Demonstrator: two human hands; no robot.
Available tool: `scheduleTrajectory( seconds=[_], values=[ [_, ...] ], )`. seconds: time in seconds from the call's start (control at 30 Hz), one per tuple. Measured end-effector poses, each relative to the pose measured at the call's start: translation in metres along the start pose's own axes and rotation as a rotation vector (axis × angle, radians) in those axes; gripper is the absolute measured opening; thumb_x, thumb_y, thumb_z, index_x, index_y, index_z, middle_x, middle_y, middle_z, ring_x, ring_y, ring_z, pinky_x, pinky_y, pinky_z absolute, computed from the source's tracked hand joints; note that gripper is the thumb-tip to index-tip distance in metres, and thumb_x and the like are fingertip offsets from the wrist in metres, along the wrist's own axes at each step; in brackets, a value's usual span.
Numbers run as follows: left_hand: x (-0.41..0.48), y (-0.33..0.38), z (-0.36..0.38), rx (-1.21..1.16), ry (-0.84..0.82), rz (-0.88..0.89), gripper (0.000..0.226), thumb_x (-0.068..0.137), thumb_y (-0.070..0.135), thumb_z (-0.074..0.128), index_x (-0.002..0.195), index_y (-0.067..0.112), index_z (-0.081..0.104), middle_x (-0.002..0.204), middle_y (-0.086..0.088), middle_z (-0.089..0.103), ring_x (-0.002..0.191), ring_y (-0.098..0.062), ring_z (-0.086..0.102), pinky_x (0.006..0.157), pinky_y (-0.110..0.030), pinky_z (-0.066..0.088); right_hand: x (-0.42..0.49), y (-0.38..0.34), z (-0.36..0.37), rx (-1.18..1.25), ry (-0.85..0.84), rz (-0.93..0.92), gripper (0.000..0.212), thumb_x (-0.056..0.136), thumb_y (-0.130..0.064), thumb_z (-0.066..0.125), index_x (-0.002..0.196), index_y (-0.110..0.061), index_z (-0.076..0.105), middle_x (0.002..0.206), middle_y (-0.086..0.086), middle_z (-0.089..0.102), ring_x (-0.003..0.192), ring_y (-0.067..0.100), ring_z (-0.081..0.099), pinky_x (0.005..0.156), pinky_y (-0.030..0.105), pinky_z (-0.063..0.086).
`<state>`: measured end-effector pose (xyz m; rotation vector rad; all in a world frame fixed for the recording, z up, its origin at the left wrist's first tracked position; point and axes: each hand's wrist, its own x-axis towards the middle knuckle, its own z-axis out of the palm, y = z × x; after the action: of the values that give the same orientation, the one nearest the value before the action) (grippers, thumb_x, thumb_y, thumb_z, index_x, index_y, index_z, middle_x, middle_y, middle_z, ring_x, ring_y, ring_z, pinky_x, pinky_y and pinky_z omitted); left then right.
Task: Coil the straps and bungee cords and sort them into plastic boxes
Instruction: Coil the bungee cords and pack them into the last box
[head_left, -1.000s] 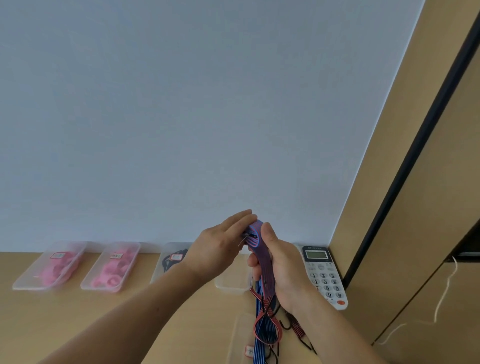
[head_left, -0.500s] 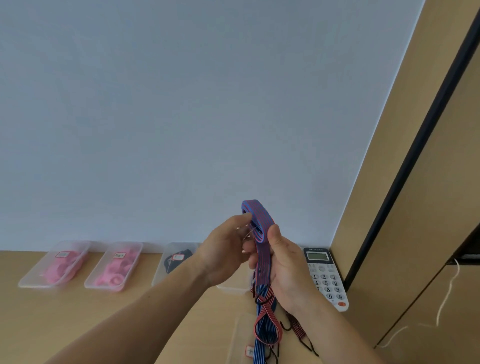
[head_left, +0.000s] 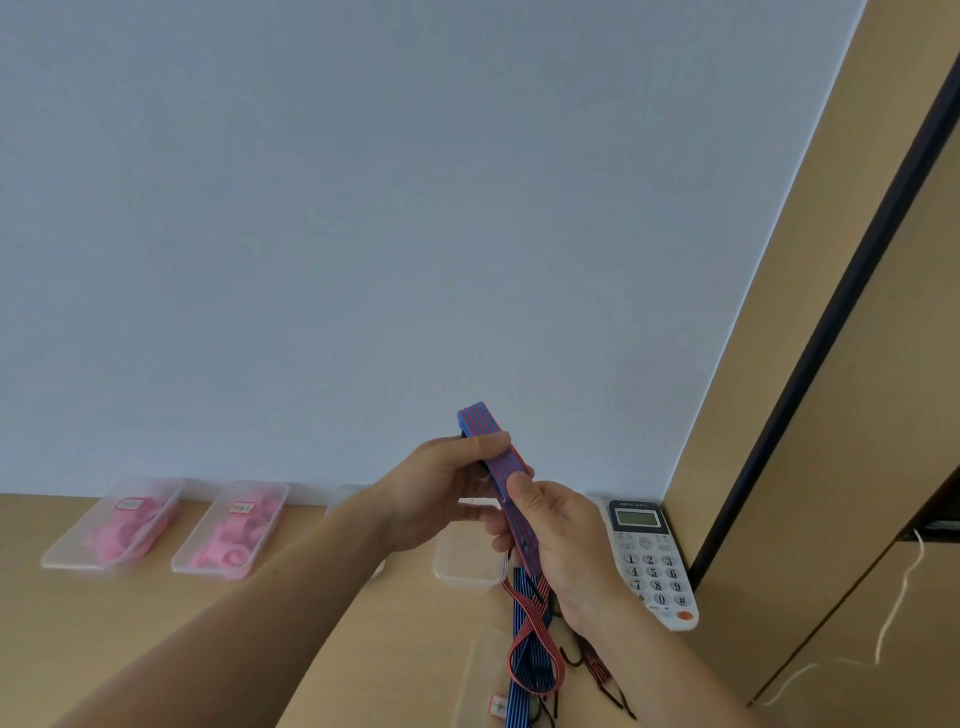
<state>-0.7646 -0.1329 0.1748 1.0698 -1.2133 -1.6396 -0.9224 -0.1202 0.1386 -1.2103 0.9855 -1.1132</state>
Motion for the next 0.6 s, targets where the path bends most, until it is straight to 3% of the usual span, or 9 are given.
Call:
scheduleTrajectory(
  seconds=[0.13,0.23,0.3,0.37,0.43,0.53,0.6],
  values=[
    [-0.003,-0.001,-0.005,0.098,0.034,0.107,0.019,0.081,0.031,0.065,0.094,0.023,0.076,0.117,-0.009,0.072,0.103,-0.022,0.066,0.093,-0.042,0.047,0.003,0.004,-0.004,-0.059,0.011,0.052,0.050,0.074,-0.053,0.066,0.084,-0.004,0.064,0.071,0.010,0.073,0.052,0.018,0.061,0.046,0.029,0.041],
    [-0.004,0.000,-0.008,0.302,0.106,0.207,0.025,0.081,0.025,0.063,0.105,0.018,0.068,0.113,-0.003,0.074,0.108,-0.023,0.067,0.092,-0.038,0.051,0.006,0.004,-0.008,-0.092,-0.061,0.135,0.039,0.089,-0.043,0.066,0.090,-0.004,0.063,0.077,0.011,0.074,0.050,0.019,0.060,0.045,0.028,0.043],
    [-0.005,-0.002,-0.010,0.380,0.116,0.248,0.027,0.081,0.019,0.066,0.107,0.018,0.063,0.110,-0.002,0.074,0.106,-0.021,0.068,0.092,-0.033,0.054,0.009,0.002,-0.012,-0.191,-0.137,0.159,0.028,0.094,-0.034,0.064,0.096,-0.006,0.064,0.082,0.008,0.076,0.062,0.018,0.066,0.054,0.028,0.049],
    [-0.004,-0.006,-0.011,0.470,0.112,0.259,0.027,0.084,0.011,0.068,0.108,0.020,0.060,0.111,-0.002,0.073,0.105,-0.016,0.069,0.095,-0.034,0.055,0.013,0.000,-0.015,-0.378,-0.221,0.138,0.010,0.094,-0.021,0.062,0.100,-0.013,0.063,0.088,0.002,0.076,0.078,0.013,0.067,0.072,0.029,0.052],
    [-0.001,-0.008,-0.011,0.603,0.124,0.269,0.030,0.087,0.005,0.068,0.112,0.018,0.058,0.114,-0.004,0.072,0.105,-0.015,0.068,0.094,-0.038,0.054,0.016,0.000,-0.017,-0.529,-0.282,0.138,0.012,0.093,-0.010,0.058,0.101,-0.019,0.061,0.090,-0.003,0.076,0.085,0.012,0.065,0.083,0.032,0.052],
    [0.004,-0.010,-0.010,0.742,0.130,0.293,0.034,0.086,0.008,0.068,0.118,0.010,0.056,0.114,-0.009,0.070,0.104,-0.021,0.067,0.089,-0.042,0.054,0.019,-0.002,-0.014,-0.733,-0.344,0.127,0.012,0.090,-0.012,0.054,0.088,-0.018,0.063,0.086,0.002,0.075,0.075,0.016,0.063,0.074,0.035,0.050],
    [0.005,-0.011,-0.010,0.829,0.125,0.312,0.038,0.085,0.011,0.069,0.121,0.011,0.056,0.112,-0.007,0.070,0.100,-0.022,0.067,0.087,-0.043,0.054,0.022,-0.002,-0.015,-0.732,-0.329,0.127,0.020,0.090,-0.016,0.054,0.071,-0.016,0.064,0.073,0.007,0.072,0.065,0.014,0.060,0.068,0.033,0.045]
  ],
)
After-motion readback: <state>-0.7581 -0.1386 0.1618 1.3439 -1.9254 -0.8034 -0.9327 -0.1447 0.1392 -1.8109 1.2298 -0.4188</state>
